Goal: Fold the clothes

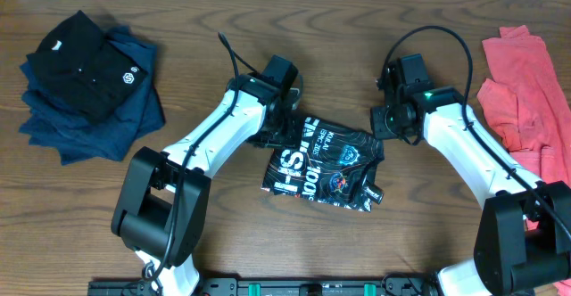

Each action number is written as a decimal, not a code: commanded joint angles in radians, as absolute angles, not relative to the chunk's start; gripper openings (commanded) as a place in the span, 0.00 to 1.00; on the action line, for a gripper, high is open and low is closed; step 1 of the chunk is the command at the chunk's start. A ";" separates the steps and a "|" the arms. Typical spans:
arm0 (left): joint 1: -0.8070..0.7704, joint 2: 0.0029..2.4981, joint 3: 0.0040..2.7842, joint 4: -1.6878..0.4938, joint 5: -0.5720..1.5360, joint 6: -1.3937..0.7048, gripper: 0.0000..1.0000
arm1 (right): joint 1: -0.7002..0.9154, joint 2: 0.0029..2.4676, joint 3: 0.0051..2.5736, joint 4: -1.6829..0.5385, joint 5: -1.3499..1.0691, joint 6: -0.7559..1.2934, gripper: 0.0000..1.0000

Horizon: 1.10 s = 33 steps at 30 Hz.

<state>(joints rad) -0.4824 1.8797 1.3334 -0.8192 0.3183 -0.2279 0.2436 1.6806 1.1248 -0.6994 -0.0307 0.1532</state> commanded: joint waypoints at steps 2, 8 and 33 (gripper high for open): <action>-0.477 1.882 1.328 -0.891 0.423 -0.213 0.59 | 0.249 1.697 1.129 -0.643 -0.041 0.114 0.16; -0.488 1.882 1.328 -0.938 0.430 -0.218 0.59 | 0.250 1.792 1.129 -0.616 -0.043 0.115 0.15; -0.522 1.884 1.234 -0.729 0.229 -0.245 0.65 | 0.258 1.917 1.129 -0.799 -0.220 0.114 0.14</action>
